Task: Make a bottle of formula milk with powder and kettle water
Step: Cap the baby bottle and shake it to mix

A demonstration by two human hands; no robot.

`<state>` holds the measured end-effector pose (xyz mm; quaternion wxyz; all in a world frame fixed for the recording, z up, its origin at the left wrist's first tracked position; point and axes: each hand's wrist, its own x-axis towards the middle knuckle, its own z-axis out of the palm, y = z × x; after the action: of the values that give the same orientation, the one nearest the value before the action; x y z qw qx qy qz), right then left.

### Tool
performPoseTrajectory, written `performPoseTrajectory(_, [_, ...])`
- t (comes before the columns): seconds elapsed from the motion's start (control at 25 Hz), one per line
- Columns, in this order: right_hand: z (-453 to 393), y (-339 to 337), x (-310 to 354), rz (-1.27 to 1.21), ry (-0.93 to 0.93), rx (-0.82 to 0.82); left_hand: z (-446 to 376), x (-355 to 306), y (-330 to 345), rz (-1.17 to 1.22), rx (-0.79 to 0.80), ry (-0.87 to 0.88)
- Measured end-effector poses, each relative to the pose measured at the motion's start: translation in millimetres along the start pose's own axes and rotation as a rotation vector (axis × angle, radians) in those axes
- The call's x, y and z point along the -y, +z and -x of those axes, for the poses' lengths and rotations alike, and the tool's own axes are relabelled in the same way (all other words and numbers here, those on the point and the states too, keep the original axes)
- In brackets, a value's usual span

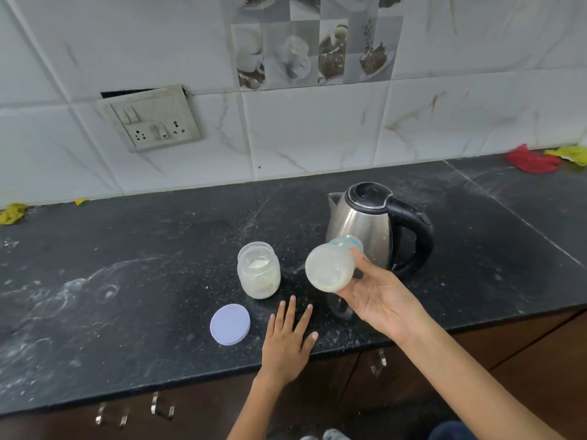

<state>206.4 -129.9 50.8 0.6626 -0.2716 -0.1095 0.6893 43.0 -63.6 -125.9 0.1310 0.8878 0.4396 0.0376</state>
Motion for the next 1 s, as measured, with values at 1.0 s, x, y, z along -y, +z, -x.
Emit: performPoseTrajectory(1.0, [7.6, -6.8, -15.8, 0.799, -0.160, 0.074, 1.2, -0.7, -0.9, 0.046, -0.003, -0.004])
